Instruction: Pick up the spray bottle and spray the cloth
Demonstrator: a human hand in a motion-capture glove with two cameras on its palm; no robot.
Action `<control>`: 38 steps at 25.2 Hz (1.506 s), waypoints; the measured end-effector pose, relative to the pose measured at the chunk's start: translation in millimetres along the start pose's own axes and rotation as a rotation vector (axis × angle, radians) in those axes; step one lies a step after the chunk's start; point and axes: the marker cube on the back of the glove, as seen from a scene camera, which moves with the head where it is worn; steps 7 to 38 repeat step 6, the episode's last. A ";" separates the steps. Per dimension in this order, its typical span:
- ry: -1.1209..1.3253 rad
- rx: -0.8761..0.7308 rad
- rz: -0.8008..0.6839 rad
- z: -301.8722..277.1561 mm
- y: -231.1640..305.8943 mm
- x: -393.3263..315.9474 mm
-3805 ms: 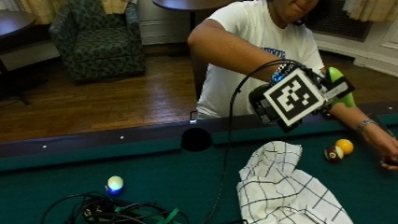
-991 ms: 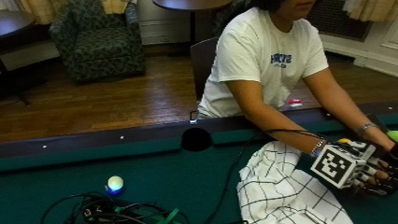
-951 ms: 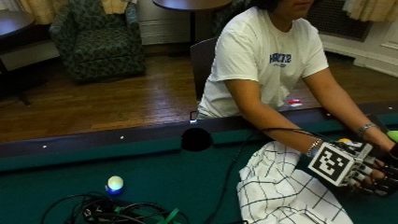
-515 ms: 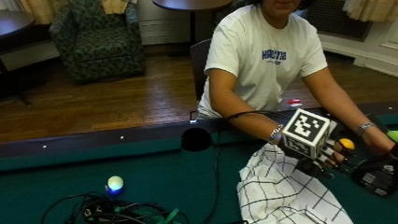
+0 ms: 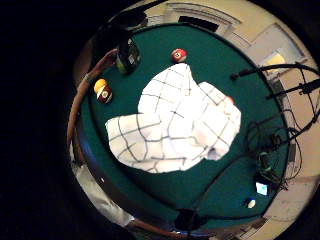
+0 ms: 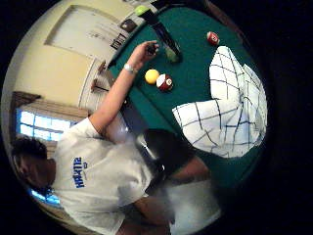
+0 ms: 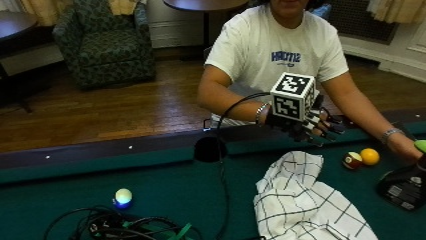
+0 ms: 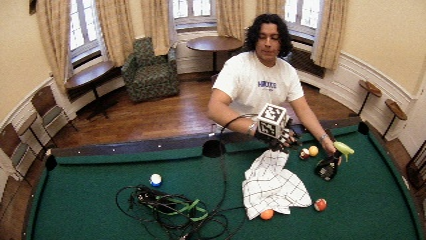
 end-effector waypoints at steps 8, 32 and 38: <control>-0.030 -0.027 -0.084 -6.3 21.9 -23.3; -0.030 -0.027 -0.084 -6.3 21.9 -23.3; -0.030 -0.027 -0.084 -6.3 21.9 -23.3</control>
